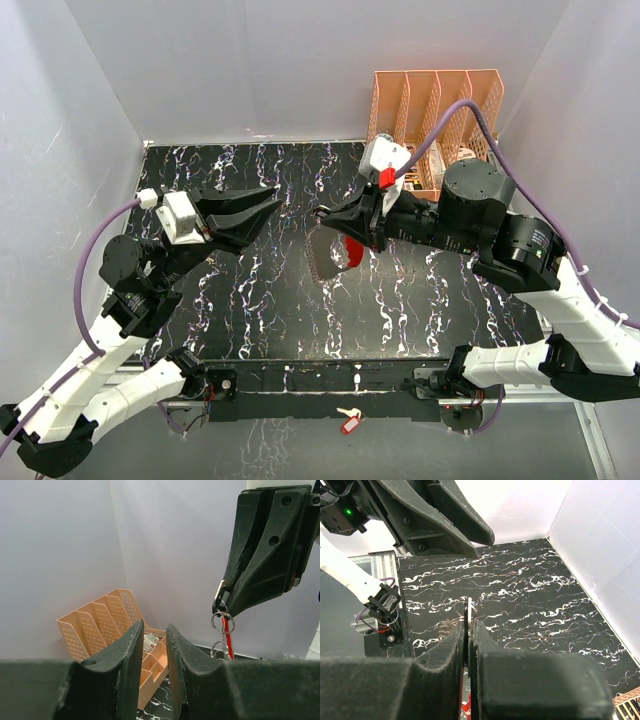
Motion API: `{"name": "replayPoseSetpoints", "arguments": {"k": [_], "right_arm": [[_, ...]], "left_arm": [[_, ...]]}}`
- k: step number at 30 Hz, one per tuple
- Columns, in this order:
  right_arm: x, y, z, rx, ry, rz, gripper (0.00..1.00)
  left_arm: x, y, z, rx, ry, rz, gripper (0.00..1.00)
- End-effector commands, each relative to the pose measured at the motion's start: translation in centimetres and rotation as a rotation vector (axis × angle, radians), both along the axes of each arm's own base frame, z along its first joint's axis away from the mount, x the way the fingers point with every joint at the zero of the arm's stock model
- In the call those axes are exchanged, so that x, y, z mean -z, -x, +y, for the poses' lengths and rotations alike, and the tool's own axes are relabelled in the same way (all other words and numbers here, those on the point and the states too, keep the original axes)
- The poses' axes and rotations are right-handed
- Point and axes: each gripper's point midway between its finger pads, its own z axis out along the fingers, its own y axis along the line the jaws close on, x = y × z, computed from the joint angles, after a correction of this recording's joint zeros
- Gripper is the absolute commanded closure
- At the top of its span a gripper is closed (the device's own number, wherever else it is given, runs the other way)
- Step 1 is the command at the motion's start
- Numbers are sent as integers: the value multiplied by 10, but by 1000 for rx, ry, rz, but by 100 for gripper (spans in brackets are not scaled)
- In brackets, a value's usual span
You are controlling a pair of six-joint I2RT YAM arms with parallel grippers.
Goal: Remove the keys from the keyring
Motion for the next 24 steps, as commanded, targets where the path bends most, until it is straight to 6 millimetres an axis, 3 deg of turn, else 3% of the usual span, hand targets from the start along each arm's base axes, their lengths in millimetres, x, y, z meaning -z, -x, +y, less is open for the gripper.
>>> {"name": "replayPoseSetpoints", "arguments": {"k": [1,8,16,24], "right_arm": [[-31,-4,-1,23,-99,-51,100],[-33,-9,-1,51,-108,-54,100],[-32,-22,1,112,-128,-51,100],[-36,-33,2,167,-171,-42,100]], "left_arm": [[-8,11,3,36,24,2,77],[-6,17,-2,77,16,10,76],[-1,22,-10,143,12,28,57],[5,26,-16,193,30,22,54]]}}
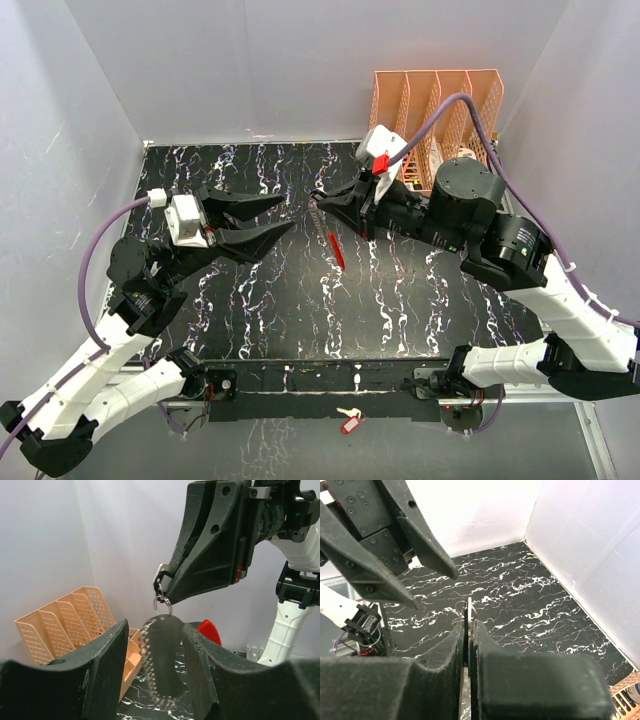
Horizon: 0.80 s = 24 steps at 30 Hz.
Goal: Remove the keys from the keyring
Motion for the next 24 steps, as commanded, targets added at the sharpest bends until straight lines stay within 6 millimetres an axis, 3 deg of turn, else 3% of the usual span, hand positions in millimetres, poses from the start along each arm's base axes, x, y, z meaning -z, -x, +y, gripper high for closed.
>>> {"name": "replayPoseSetpoints", "arguments": {"k": [1,4,8,24], "right_arm": [[-31,-11,-2,63,-130,-40,100],[-29,-15,1,74,-137,-40,100],[-24,-17,5,73,-133,-37,100],[-11,-14,12,40,-114,-13,100]], "left_arm": [[-6,8,-2,45,29,-24,53],[-2,4,-5,39,31,-24,46],[1,3,-9,51,51,-51,45],[11,-30,-17,-30,110,-38,56]]}}
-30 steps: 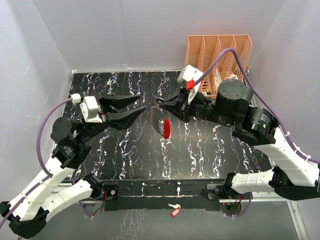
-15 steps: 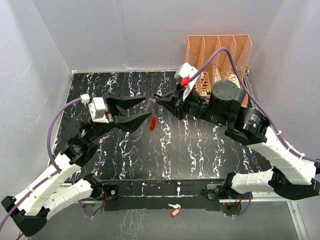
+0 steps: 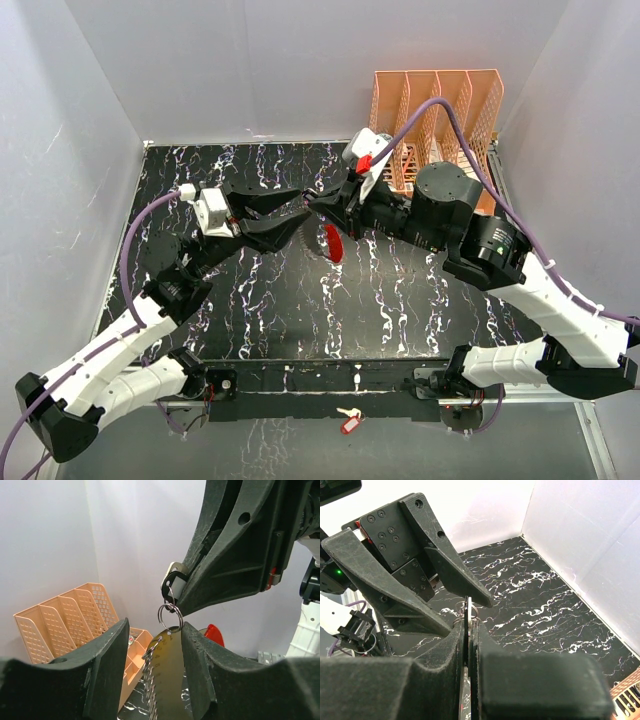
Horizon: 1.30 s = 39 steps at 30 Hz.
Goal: Remove the keys from the keyring
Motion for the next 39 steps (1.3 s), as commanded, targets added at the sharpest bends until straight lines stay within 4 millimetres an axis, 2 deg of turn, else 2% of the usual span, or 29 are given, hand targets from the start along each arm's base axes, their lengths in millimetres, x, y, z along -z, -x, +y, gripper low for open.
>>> {"name": "replayPoseSetpoints", "arguments": {"k": [1,5,11,16,22,33,39], "right_arm": [[-26,2,-1,-7,-94,-38,100],[-26,2,-1,-6,-94,-37,100],[-24,2,1,-11,-92,-35,100],[-21,1,3,-12,-83,-28,100],[-21,1,3,-10,-84,-29,100],[-21,1,1,-9,-86,-30,100],[-20,1,1,-5,-87,-30,100]], "left_arm": [[-20,2,8,-25,89,-56,57],[-21,2,7,-23,102,-58,59],[-20,-3,7,-38,112,-54,70],[-21,-4,9,-52,126,-58,73],[-20,-6,11,-67,124,-55,82],[-21,1,0,1,108,-66,84],[-21,3,-4,25,109,-65,92]]}}
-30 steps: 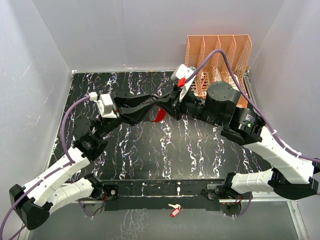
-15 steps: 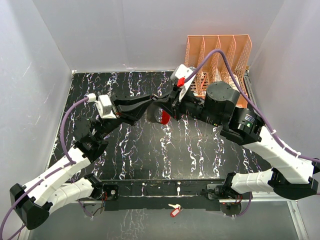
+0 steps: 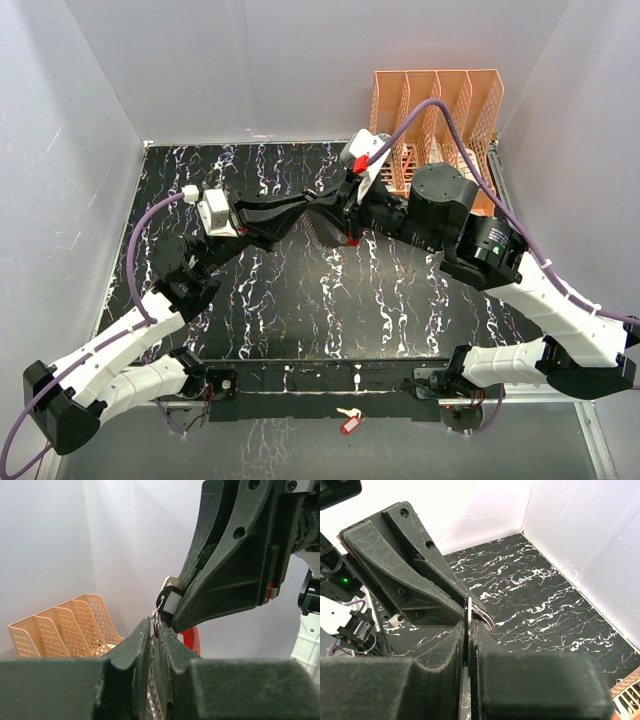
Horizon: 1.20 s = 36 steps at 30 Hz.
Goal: Remove the keys from the keyring
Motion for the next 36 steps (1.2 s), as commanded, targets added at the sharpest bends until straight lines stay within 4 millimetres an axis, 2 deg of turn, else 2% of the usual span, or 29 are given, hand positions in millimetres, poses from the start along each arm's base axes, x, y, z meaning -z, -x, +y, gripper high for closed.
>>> {"name": "replayPoseSetpoints", "arguments": {"k": [1,4,8,13,18,25,30,36], "right_arm": [[-27,2,-1,-7,-91,-48,100],[-26,2,-2,-4,-88,-45,100],[-28,2,-4,5,-95,-47,100],[-37,0,-9,22,-120,-72,100],[-52,-2,-21,67,-163,-116,100],[-63,-6,-42,146,-218,-152,100],[-60,-8,-44,166,-227,-136,100],[-42,-14,-32,162,-202,-107,100]], "left_arm": [[-19,10,1,28,46,-49,93],[-20,9,7,4,82,-60,100],[-22,9,10,-10,82,-70,100],[-14,4,6,-25,34,-50,100],[-5,-1,9,-64,2,-42,100],[-13,3,27,-131,66,-96,100],[-25,11,34,-127,144,-163,100],[-36,25,41,-94,251,-257,100]]}}
